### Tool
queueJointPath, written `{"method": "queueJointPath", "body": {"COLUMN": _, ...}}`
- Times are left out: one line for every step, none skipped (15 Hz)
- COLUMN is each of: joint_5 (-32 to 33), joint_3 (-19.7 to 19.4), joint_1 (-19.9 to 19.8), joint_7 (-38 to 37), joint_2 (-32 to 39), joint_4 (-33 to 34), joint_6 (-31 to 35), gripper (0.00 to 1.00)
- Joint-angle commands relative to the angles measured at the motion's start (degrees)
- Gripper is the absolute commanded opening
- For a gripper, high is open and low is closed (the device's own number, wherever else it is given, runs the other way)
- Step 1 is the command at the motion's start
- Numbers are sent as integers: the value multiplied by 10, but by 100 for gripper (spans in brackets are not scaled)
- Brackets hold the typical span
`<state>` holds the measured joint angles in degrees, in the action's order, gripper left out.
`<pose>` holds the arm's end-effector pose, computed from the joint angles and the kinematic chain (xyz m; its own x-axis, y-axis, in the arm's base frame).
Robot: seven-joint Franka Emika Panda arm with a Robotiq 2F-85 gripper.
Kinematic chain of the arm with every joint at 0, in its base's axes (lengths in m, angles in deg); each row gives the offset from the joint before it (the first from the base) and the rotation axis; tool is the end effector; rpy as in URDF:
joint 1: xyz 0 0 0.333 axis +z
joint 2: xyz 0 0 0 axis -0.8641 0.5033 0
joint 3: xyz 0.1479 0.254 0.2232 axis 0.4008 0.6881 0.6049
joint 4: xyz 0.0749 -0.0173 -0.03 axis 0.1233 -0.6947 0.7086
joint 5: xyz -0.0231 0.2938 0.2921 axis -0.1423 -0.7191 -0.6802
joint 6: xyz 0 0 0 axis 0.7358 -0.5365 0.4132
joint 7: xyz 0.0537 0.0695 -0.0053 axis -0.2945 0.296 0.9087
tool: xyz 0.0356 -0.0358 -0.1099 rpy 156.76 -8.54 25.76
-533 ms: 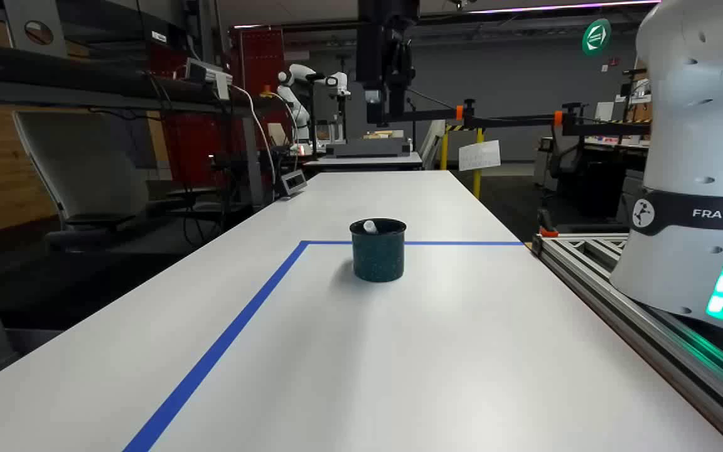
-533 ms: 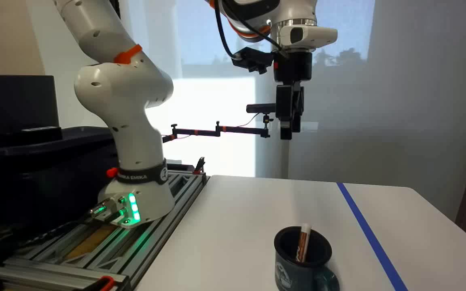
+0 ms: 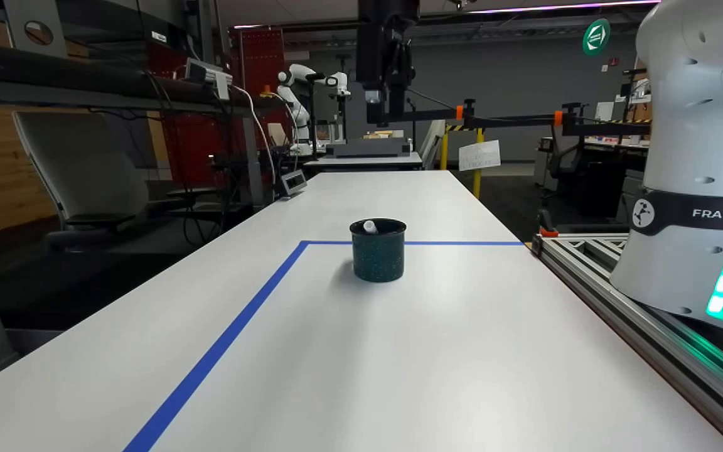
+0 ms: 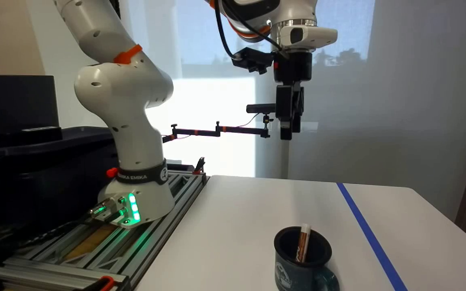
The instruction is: Take the marker out of the cup
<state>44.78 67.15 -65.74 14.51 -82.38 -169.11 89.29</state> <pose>0.3676 -0.0140 0.4200 0.9663 -0.2462 0.0747 -0.2518 -0.9647 0.0772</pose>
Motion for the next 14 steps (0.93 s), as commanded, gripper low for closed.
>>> {"method": "queueJointPath", "body": {"joint_5": 3, "joint_3": -3, "joint_1": -2, "joint_7": -19, "joint_2": 10, "joint_4": 1, "joint_6": 2, "gripper": 100}}
{"method": "queueJointPath", "body": {"joint_5": 3, "joint_3": -3, "joint_1": -7, "joint_7": -32, "joint_2": 16, "joint_4": 1, "joint_6": 7, "gripper": 100}}
{"method": "queueJointPath", "body": {"joint_5": 4, "joint_3": -4, "joint_1": -11, "joint_7": -44, "joint_2": 22, "joint_4": 2, "joint_6": 9, "gripper": 100}}
{"method": "queueJointPath", "body": {"joint_5": 5, "joint_3": -2, "joint_1": -19, "joint_7": -66, "joint_2": 28, "joint_4": 3, "joint_6": 8, "gripper": 100}}
{"method": "queueJointPath", "body": {"joint_5": 1, "joint_3": -5, "joint_1": -24, "joint_7": -83, "joint_2": 35, "joint_4": 3, "joint_6": 11, "gripper": 100}}
{"method": "queueJointPath", "body": {"joint_5": -3, "joint_3": -7, "joint_1": -32, "joint_7": -106, "joint_2": 41, "joint_4": 2, "joint_6": 20, "gripper": 100}}
{"method": "queueJointPath", "body": {"joint_5": -3, "joint_3": -7, "joint_1": -39, "joint_7": -127, "joint_2": 49, "joint_4": 4, "joint_6": 21, "gripper": 100}}
{"method": "queueJointPath", "body": {"joint_5": -5, "joint_3": -8, "joint_1": -48, "joint_7": -151, "joint_2": 57, "joint_4": 5, "joint_6": 28, "gripper": 100}}
{"method": "queueJointPath", "body": {"joint_5": -7, "joint_3": -10, "joint_1": -54, "joint_7": -172, "joint_2": 64, "joint_4": 4, "joint_6": 36, "gripper": 100}}
{"method": "queueJointPath", "body": {"joint_5": -12, "joint_3": -12, "joint_1": -60, "joint_7": -193, "joint_2": 74, "joint_4": 6, "joint_6": 37, "gripper": 100}}
{"method": "queueJointPath", "body": {"joint_5": -19, "joint_3": -15, "joint_1": -64, "joint_7": -212, "joint_2": 83, "joint_4": 7, "joint_6": 41, "gripper": 100}}
{"method": "queueJointPath", "body": {"joint_5": -25, "joint_3": -18, "joint_1": -67, "joint_7": -233, "joint_2": 93, "joint_4": 8, "joint_6": 49, "gripper": 100}}
{"method": "queueJointPath", "body": {"joint_5": -30, "joint_3": -21, "joint_1": -68, "joint_7": -254, "joint_2": 103, "joint_4": 10, "joint_6": 53, "gripper": 100}}
{"method": "queueJointPath", "body": {"joint_5": -35, "joint_3": -24, "joint_1": -70, "joint_7": -275, "joint_2": 116, "joint_4": 14, "joint_6": 56, "gripper": 100}}
